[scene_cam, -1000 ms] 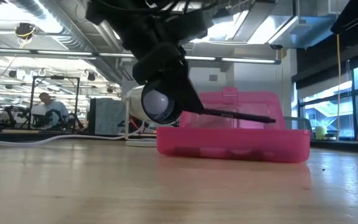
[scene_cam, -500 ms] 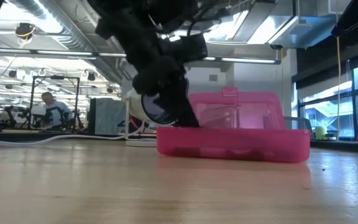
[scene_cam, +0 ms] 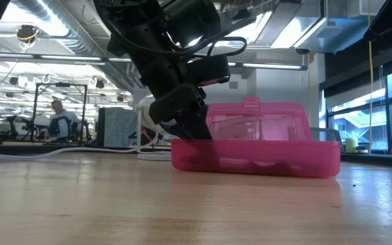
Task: Pick & place school supplies into a supply box
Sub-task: Put the black pen into the pink supply box, then close the pink supply box
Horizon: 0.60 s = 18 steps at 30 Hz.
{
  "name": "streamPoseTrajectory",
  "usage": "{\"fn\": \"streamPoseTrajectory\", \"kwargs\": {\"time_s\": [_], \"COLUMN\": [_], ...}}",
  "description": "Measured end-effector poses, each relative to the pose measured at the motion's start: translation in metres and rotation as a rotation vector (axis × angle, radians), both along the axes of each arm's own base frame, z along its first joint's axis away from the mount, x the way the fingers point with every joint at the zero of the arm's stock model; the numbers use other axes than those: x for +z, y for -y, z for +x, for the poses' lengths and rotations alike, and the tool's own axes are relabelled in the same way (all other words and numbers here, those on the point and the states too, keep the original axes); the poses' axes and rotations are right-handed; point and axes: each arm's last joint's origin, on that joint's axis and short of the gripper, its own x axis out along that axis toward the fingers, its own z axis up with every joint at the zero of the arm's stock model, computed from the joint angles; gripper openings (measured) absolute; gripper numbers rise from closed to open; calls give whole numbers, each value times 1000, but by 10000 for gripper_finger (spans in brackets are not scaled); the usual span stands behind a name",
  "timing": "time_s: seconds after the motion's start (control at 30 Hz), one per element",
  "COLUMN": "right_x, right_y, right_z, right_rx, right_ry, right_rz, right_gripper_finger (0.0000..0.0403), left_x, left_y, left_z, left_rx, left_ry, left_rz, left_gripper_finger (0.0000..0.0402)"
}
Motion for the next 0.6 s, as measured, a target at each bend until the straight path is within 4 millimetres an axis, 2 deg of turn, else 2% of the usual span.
{"fn": "streamPoseTrajectory", "kwargs": {"time_s": [0.27, 0.6], "right_x": [0, 0], "right_y": [0, 0], "right_z": [0, 0], "right_rx": [0, 0], "right_ry": [0, 0], "right_rz": [1, 1], "right_gripper_finger": [172, 172], "left_x": [5, 43], "left_y": [0, 0], "left_z": [-1, -8], "left_rx": [0, 5], "left_ry": [11, 106], "left_rz": [-1, 11], "left_gripper_finger": [85, 99]}}
